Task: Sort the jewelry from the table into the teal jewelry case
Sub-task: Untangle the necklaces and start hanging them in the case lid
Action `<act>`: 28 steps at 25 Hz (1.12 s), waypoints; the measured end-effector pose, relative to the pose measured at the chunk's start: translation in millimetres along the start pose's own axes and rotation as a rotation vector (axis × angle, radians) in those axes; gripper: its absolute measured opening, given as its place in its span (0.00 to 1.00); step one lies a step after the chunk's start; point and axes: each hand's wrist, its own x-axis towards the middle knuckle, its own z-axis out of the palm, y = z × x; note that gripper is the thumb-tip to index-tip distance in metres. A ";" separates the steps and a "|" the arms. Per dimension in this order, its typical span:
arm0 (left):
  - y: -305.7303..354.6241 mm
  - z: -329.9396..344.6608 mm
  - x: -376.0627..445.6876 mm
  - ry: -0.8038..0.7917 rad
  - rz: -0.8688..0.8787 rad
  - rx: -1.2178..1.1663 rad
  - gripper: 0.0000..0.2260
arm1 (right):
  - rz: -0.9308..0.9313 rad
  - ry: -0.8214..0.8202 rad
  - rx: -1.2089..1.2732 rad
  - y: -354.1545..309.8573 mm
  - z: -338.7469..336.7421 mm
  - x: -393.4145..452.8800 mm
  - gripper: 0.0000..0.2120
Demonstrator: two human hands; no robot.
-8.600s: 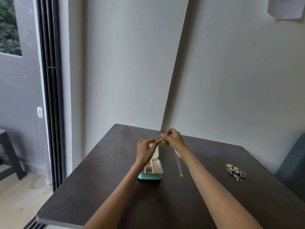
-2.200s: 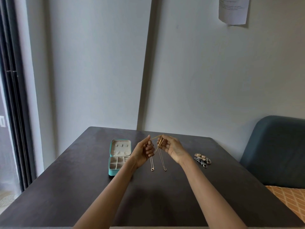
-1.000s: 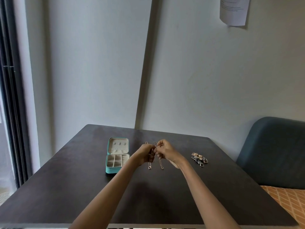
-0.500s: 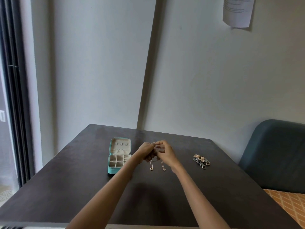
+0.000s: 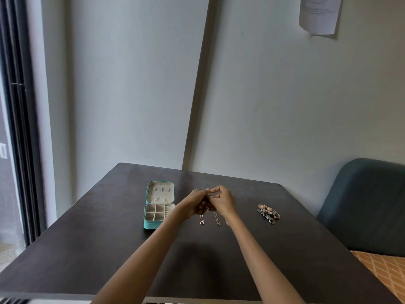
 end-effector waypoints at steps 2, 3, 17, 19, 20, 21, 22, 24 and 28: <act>2.0 0.0 0.0 0.034 0.023 -0.019 0.19 | -0.022 0.035 -0.025 -2.8 -0.8 -1.2 0.08; 3.1 0.2 -0.6 0.042 0.029 -0.025 0.19 | 0.001 0.022 0.005 -1.9 -1.5 -0.1 0.09; 12.5 -14.0 -7.7 0.114 0.046 -0.400 0.13 | 0.117 -0.233 0.501 -22.4 -10.8 16.5 0.12; 10.8 -22.0 -7.9 0.083 0.066 -0.465 0.10 | 0.133 -0.237 0.491 -29.6 -7.3 22.4 0.11; 8.7 -25.9 -6.8 0.080 0.091 -0.457 0.09 | 0.141 -0.261 0.470 -32.9 -4.6 24.9 0.11; 7.2 -29.4 -7.0 0.075 0.118 -0.445 0.08 | 0.150 -0.296 0.455 -36.3 -1.2 26.6 0.10; 6.3 -33.1 -8.1 0.062 0.146 -0.433 0.07 | 0.152 -0.335 0.458 -39.8 2.9 27.7 0.09; 5.2 -41.1 -10.2 0.028 0.209 -0.436 0.07 | 0.126 -0.398 0.504 -44.9 10.3 29.5 0.08; 3.9 -57.6 -13.7 0.116 0.286 -0.413 0.04 | -0.006 -0.592 0.322 -49.3 12.1 34.5 0.12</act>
